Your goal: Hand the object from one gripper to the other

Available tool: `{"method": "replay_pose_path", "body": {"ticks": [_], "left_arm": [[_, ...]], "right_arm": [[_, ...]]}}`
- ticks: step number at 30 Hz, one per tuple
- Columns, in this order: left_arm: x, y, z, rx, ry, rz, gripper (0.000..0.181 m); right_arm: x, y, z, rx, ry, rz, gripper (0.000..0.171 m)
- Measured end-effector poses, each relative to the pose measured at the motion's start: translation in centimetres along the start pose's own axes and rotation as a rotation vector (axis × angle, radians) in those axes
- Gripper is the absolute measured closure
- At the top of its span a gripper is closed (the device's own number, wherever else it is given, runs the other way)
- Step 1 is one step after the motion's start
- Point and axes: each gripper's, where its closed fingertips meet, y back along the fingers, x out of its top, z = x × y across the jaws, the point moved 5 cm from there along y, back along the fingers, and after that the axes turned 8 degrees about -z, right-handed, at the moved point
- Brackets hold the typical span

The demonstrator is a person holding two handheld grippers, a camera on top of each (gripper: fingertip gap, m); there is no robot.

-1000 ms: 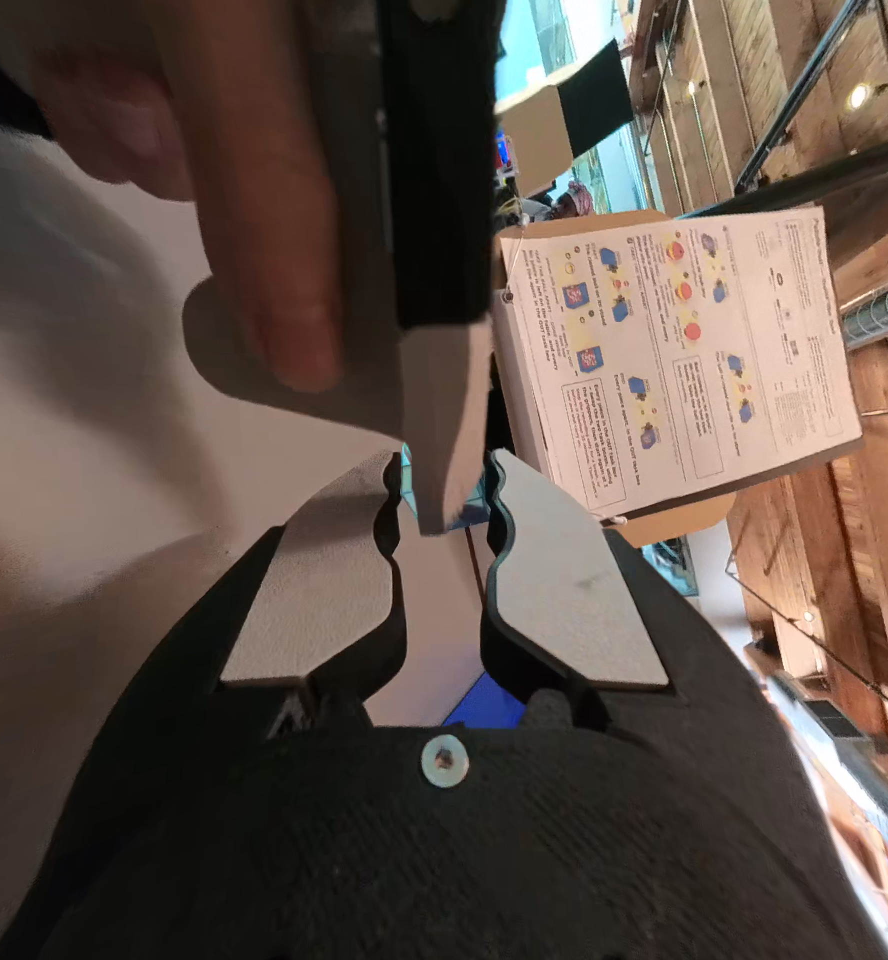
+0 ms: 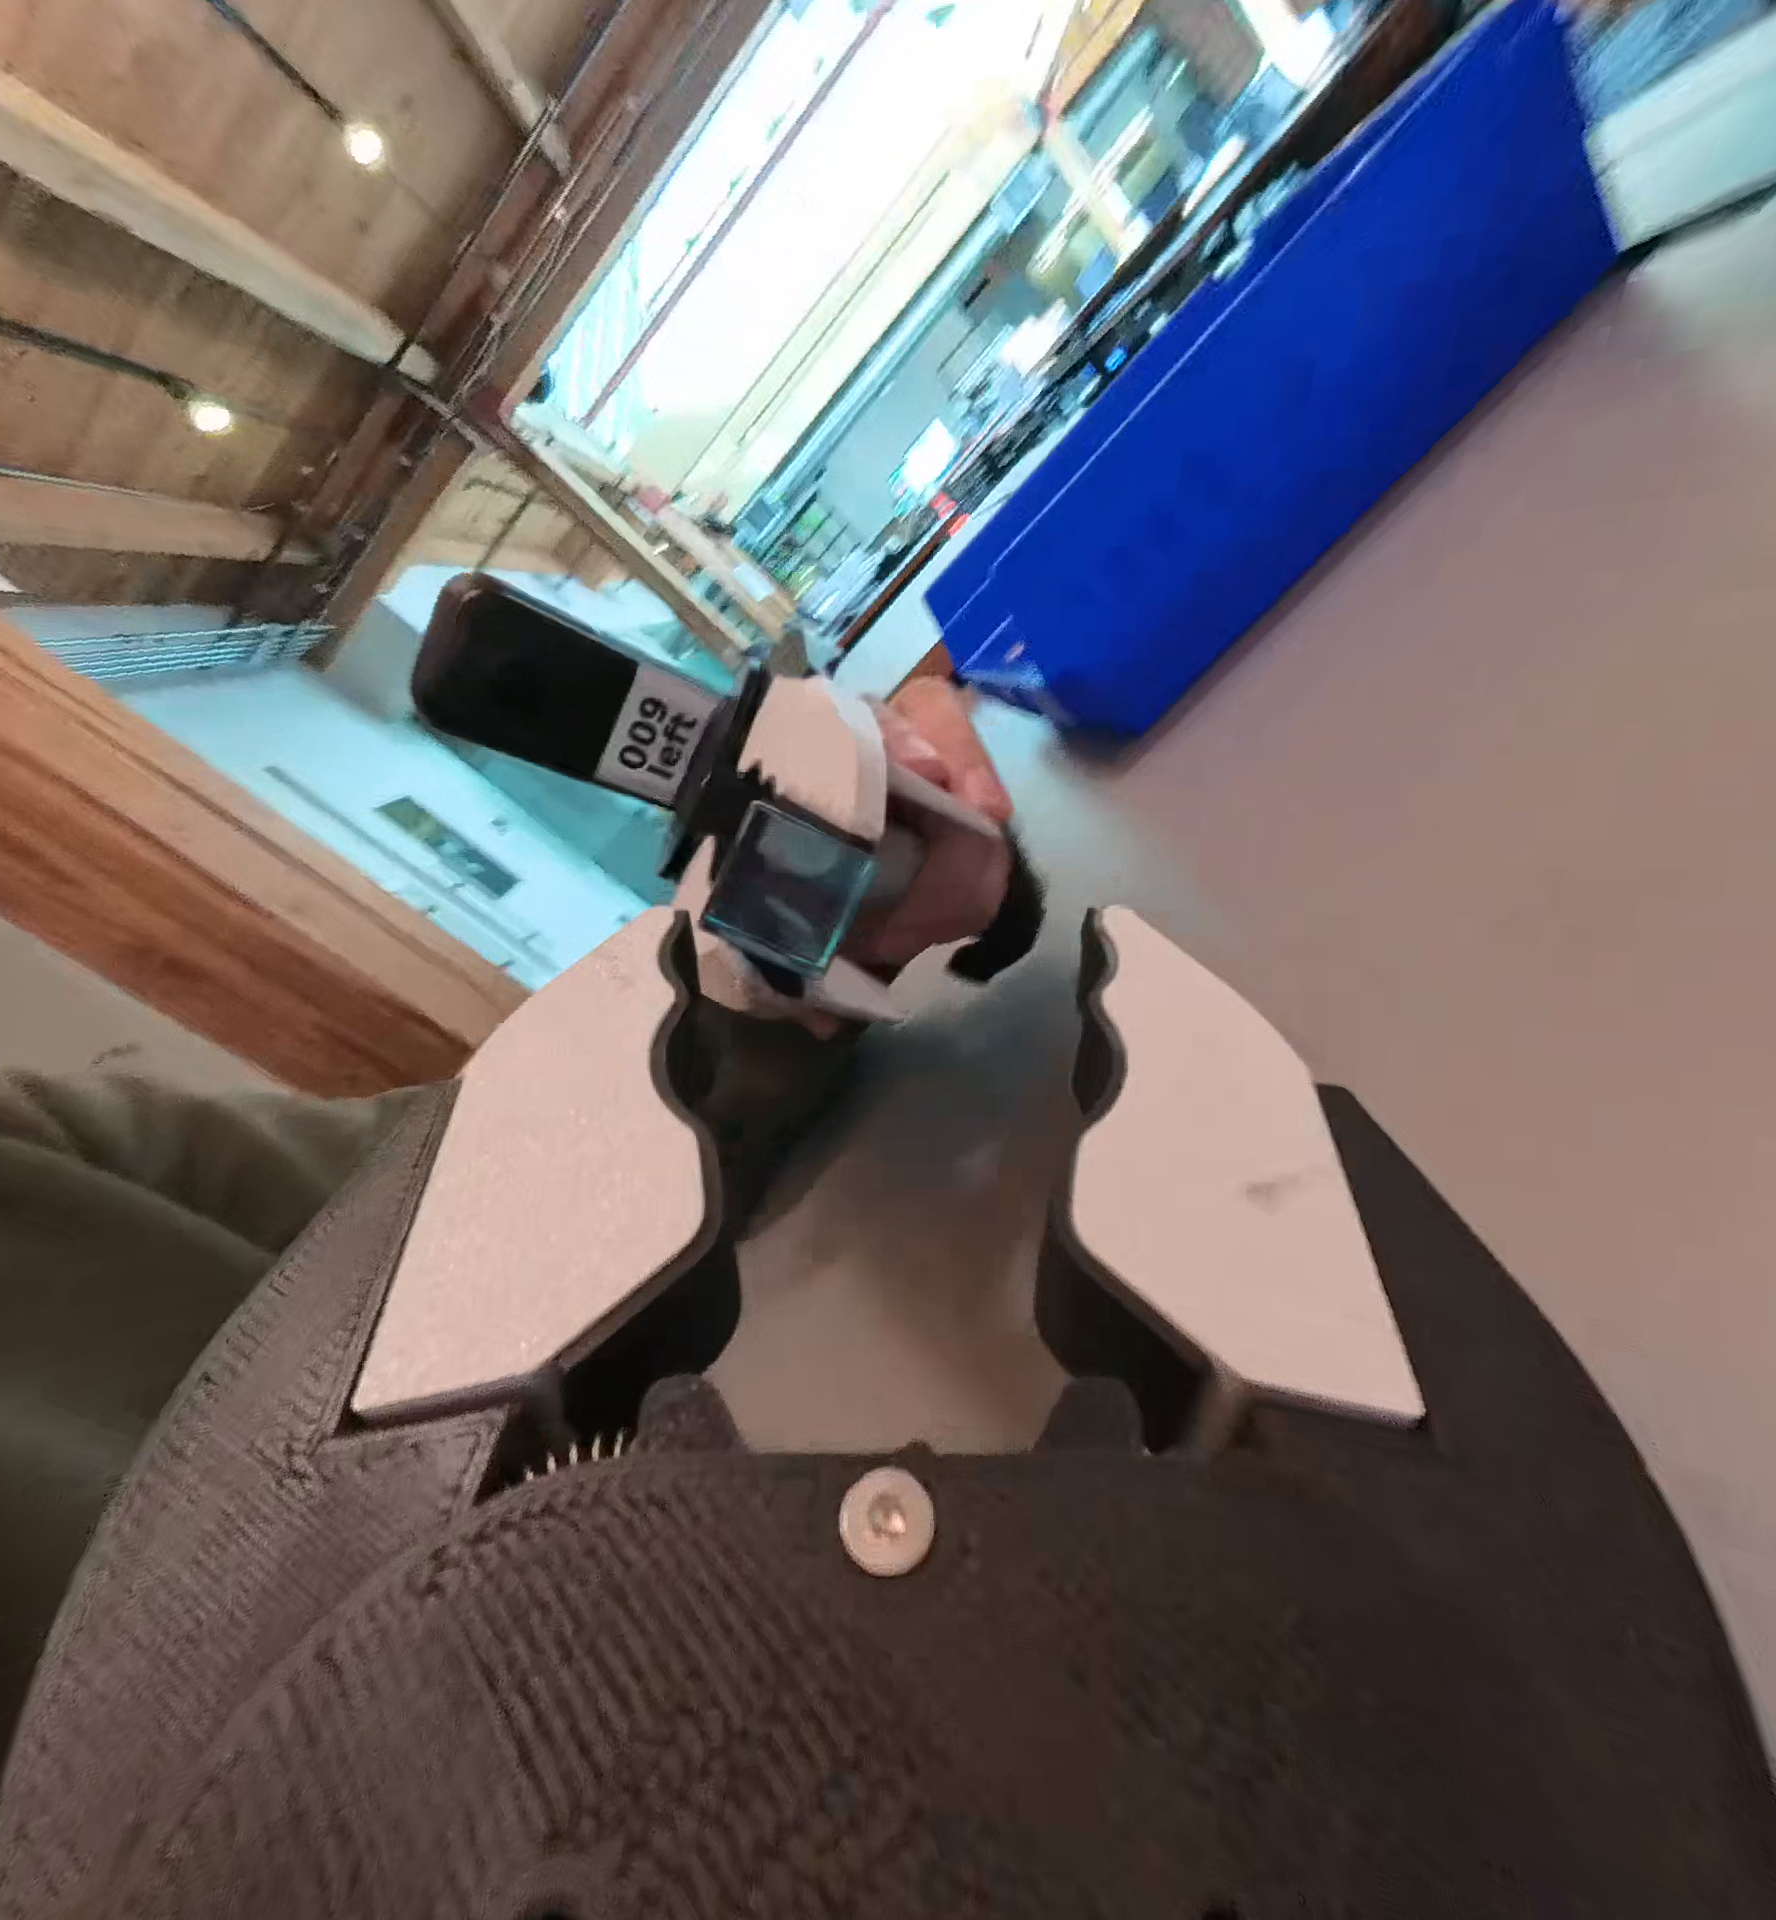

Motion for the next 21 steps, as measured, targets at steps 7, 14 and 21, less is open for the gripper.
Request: {"method": "replay_pose_path", "body": {"ticks": [7,14,21], "left_arm": [[-0.6,-1.1,1.3,0.004,-0.211,-0.08,0.153],[-1.2,-1.4,0.4,0.04,0.0,-0.142,0.133],[-0.1,-1.9,-1.2,-0.06,0.616,-0.139,0.122]], "right_arm": [[-1.0,-1.4,-1.0,0.207,-0.122,-0.022,0.142],[-0.4,-0.6,0.3,-0.211,0.318,-0.108,0.143],[0.9,1.2,-0.4,-0.835,1.228,-0.241,0.142]]}}
